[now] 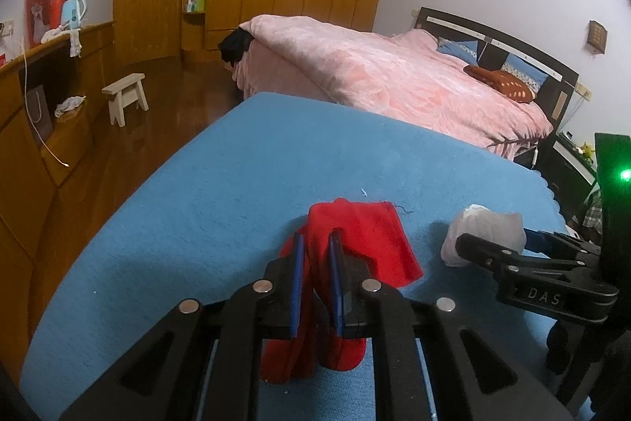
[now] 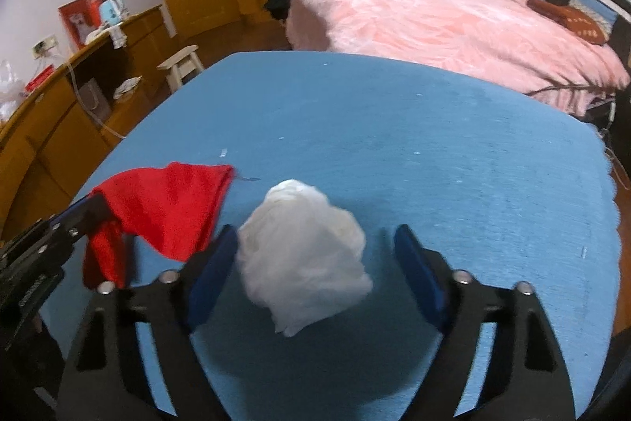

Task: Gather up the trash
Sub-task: 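Lift the red glove with the left tool while the right tool grasps the white tissue, then carry the red glove and white tissue over the black bin with both tools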

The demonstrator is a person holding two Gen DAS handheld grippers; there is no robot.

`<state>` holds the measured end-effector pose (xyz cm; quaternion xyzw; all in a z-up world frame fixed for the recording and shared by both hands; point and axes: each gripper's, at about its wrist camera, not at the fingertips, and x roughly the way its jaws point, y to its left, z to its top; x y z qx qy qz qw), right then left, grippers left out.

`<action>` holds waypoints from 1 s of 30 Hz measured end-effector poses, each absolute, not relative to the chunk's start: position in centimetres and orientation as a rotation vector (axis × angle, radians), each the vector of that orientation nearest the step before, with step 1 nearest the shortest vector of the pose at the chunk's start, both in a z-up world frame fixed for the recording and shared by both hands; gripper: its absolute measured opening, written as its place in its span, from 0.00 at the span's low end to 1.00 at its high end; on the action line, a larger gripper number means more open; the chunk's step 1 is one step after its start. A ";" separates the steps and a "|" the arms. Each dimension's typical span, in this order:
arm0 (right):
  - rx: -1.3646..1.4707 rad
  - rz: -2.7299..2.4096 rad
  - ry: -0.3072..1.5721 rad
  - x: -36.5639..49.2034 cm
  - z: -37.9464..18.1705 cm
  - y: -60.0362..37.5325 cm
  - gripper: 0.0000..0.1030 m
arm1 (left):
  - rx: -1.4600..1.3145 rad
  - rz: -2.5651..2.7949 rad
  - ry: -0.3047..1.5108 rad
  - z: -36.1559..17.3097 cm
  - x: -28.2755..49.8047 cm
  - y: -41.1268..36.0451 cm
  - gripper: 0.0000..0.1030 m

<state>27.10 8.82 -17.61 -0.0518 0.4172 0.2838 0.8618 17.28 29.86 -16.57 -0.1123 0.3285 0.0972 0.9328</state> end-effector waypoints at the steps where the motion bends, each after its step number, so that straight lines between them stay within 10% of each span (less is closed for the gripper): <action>1: -0.109 0.607 0.877 26.9 -17.5 9.0 0.60 | -0.228 0.199 0.673 -16.6 17.3 29.8 0.12; 30: -0.046 0.549 0.775 23.5 -11.1 1.9 0.48 | -0.191 0.046 0.615 -11.3 16.9 22.8 0.12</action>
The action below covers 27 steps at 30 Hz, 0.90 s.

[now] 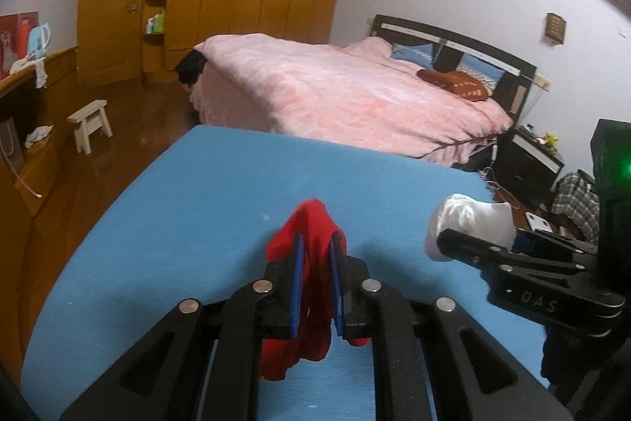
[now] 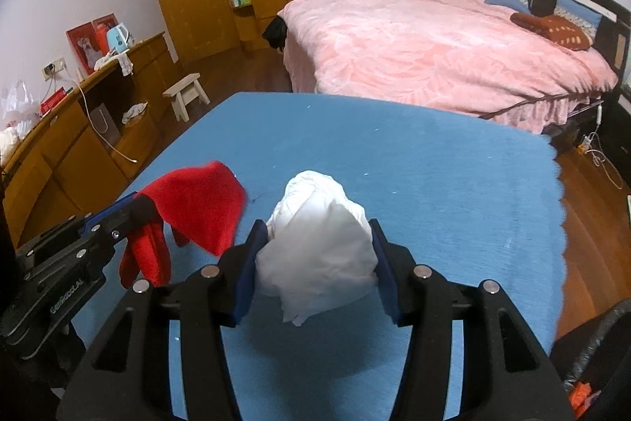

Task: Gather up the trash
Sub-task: 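Carry the red glove and white tissue over the black bin with both tools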

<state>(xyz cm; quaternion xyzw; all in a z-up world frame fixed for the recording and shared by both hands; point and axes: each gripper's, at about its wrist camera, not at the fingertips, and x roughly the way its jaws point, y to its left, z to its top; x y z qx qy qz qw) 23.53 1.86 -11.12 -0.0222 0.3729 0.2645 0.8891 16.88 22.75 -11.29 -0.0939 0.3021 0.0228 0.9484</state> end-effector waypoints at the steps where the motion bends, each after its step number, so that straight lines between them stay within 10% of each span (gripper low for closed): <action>1: -0.043 0.546 0.769 23.4 -10.8 1.6 0.48 | -0.189 0.032 0.607 -10.9 16.8 22.2 0.12; 27: 0.030 0.408 0.661 17.1 -5.2 -10.2 0.49 | -0.142 -0.189 0.556 -5.8 14.0 10.8 0.12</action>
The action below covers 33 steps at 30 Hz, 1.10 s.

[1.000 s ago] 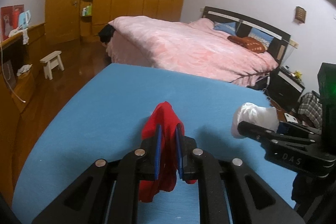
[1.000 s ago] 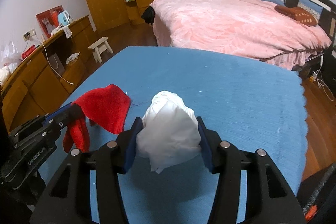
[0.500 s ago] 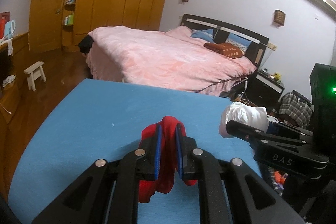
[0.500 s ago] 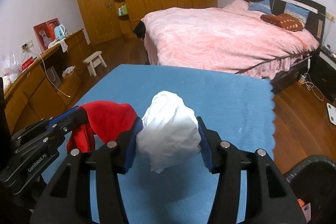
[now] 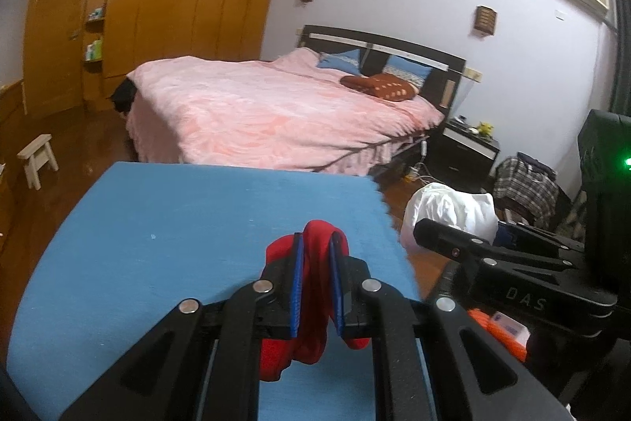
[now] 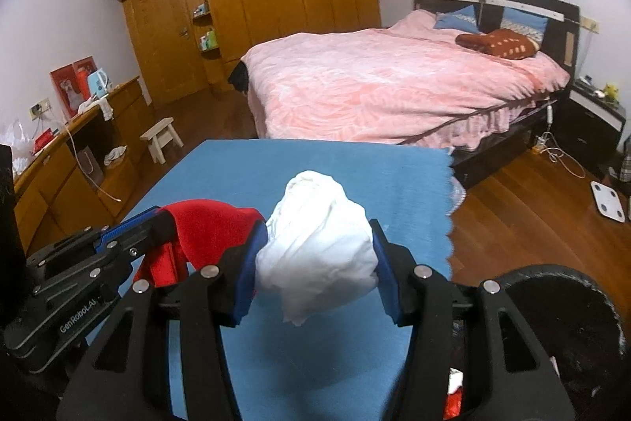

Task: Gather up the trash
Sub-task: 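Carry the red glove and white tissue over the black bin with both tools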

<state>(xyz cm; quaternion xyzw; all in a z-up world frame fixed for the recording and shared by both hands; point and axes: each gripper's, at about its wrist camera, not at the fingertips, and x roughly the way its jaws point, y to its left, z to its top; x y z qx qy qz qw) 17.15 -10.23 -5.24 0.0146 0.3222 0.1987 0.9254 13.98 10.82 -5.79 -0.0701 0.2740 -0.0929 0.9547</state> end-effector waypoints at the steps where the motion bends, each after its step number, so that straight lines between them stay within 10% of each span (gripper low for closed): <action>1: 0.035 0.402 0.660 17.0 -5.2 -10.7 0.49 | -0.139 -0.198 0.555 -5.6 13.9 10.3 0.12; 33: 0.106 0.121 0.608 9.0 -4.3 -27.8 0.49 | -0.040 -0.486 0.514 -2.9 11.6 -4.4 0.12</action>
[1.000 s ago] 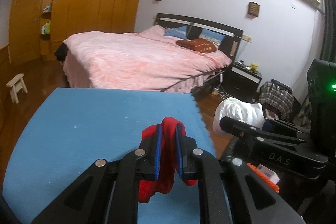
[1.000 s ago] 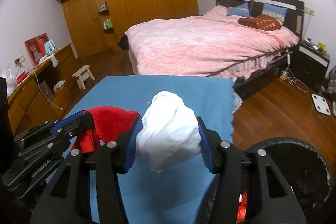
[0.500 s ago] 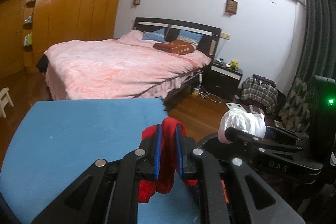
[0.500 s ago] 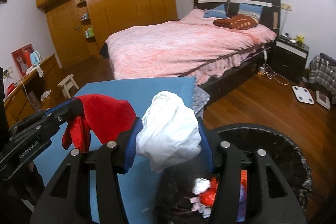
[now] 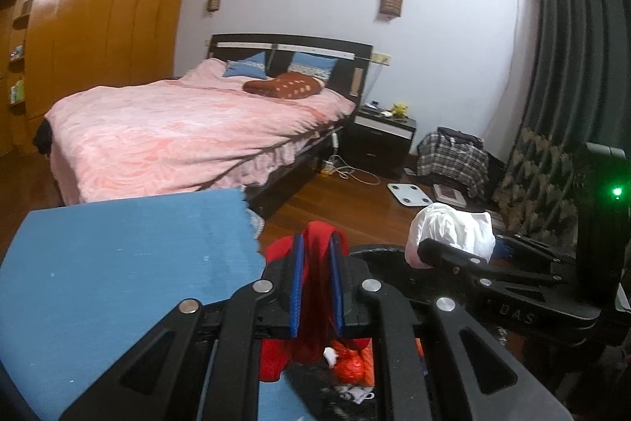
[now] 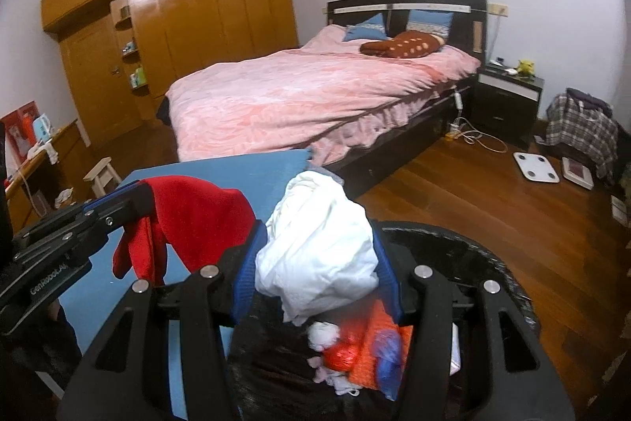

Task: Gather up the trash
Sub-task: 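Carry the red glove and white tissue over the black bin with both tools, then open both tools to drop the glove and tissue into the bin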

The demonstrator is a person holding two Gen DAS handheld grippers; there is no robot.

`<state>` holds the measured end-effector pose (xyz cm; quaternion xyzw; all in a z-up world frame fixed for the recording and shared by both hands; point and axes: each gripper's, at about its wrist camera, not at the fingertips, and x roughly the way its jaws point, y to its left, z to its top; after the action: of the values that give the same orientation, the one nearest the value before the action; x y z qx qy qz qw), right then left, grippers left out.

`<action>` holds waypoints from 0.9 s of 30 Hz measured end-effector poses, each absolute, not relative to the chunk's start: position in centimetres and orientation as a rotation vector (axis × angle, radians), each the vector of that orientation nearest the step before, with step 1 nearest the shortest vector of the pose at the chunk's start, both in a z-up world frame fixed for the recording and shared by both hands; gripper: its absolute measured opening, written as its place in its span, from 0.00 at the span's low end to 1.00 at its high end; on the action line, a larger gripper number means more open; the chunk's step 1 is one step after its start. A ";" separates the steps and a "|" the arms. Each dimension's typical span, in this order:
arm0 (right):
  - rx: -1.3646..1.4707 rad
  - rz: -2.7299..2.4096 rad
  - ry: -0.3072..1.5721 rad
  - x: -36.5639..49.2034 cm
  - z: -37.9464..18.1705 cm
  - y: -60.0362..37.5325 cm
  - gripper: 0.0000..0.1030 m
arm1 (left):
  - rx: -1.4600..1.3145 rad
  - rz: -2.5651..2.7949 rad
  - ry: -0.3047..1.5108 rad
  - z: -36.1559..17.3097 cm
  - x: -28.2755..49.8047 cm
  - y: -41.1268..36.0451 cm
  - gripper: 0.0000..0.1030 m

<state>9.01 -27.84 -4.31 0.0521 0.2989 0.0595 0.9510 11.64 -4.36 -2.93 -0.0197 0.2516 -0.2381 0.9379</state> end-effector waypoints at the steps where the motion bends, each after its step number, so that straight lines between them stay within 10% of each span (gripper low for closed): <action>1: 0.109 0.107 0.609 8.8 -4.4 -28.4 0.49 | -0.037 -0.497 0.518 -3.1 11.7 -4.9 0.12; 14: 0.135 -0.032 0.666 7.7 -7.6 -34.8 0.53 | 0.006 -0.617 0.608 -6.5 12.9 -11.1 0.13; 27: 0.136 -0.083 0.667 7.3 -8.5 -36.0 0.89 | 0.013 -0.575 0.626 -6.8 13.1 -10.6 0.74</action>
<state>7.25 -36.04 -8.55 0.0666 0.3269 -0.0406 0.9418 13.08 -10.60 -6.79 0.0064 0.3038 -0.2788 0.9110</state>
